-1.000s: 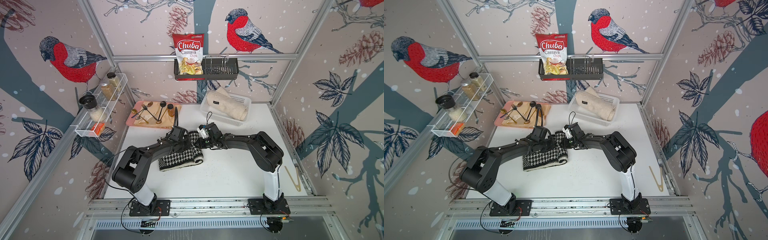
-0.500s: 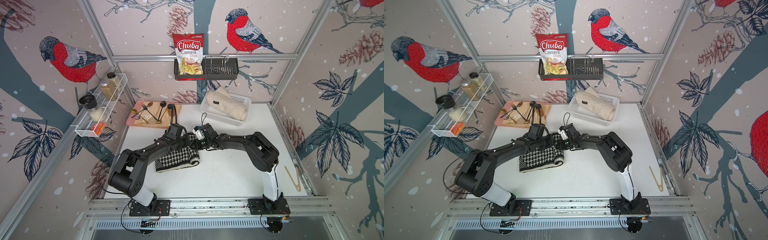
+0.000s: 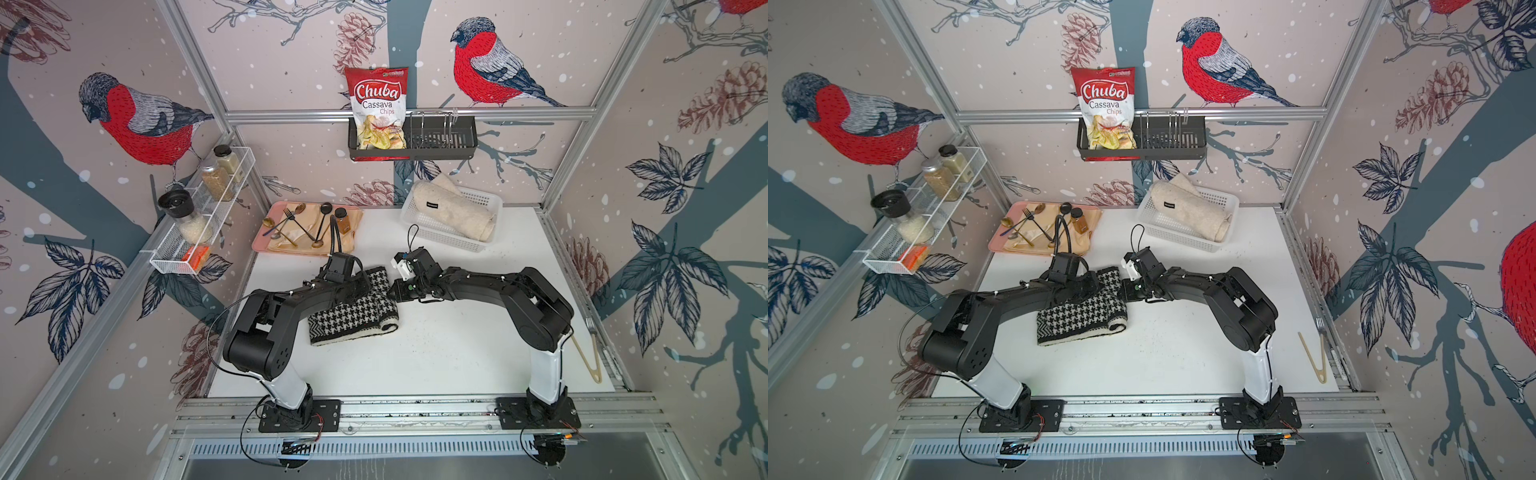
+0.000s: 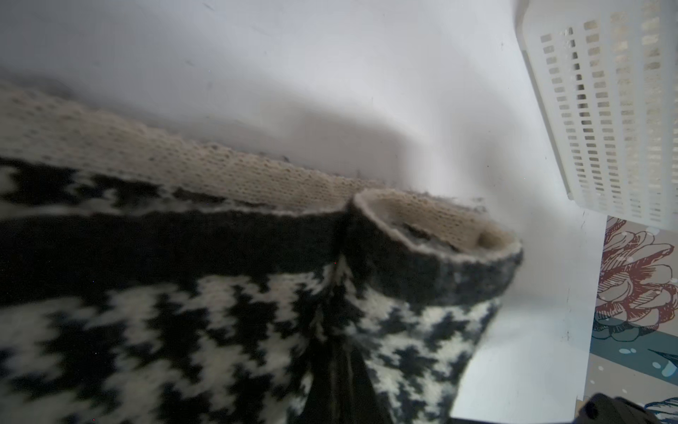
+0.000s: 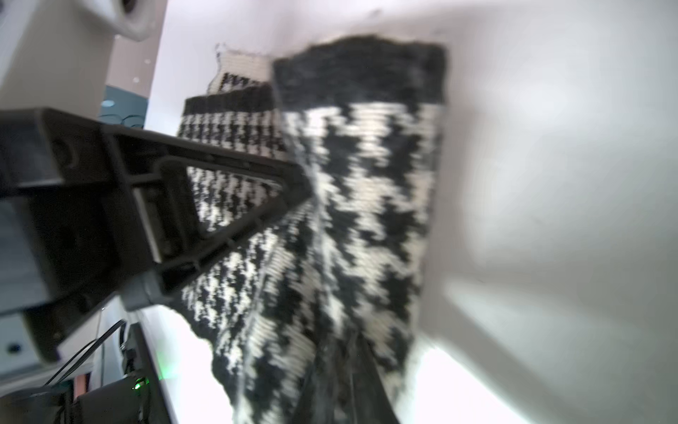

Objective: Roll up the scarf and place it into the basket
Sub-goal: Roll the scarf at the center of the board.

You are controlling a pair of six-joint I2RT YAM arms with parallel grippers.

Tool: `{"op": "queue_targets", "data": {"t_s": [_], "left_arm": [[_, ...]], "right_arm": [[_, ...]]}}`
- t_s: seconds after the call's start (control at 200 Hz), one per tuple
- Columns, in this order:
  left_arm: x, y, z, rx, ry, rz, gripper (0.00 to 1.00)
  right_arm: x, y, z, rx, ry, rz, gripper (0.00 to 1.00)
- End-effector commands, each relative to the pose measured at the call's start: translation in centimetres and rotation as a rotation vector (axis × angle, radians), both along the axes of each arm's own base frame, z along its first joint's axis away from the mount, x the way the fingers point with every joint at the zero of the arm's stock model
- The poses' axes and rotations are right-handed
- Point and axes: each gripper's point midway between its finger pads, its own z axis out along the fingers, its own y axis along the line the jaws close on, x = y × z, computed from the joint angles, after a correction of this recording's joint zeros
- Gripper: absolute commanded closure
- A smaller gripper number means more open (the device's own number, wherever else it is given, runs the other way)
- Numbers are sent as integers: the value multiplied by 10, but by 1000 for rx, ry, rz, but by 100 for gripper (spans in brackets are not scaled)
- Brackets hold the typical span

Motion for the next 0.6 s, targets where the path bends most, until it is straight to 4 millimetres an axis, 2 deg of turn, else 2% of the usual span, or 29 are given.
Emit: {"op": "queue_targets", "data": {"t_s": [0.0,0.14,0.265,0.365,0.445,0.59], "left_arm": [[1,5,2,11,-20,2,93],[-2,7,-3,5,-17,-1,93],[-3,4,-5,-8,-14,-7,93],[-4,6,-8,-1,-7,0,93],[-4,7,-9,-1,-6,1,93],[-4,5,-10,-15,-7,-5,94]], "right_arm": [[2,-18,-6,-60,2,-44,87],[5,-28,-18,-88,17,-62,87],[4,-21,-23,-73,35,-46,86],[-2,-7,-20,-47,34,-13,87],[-6,10,-10,-7,22,21,86],[-7,28,5,64,8,52,87]]}}
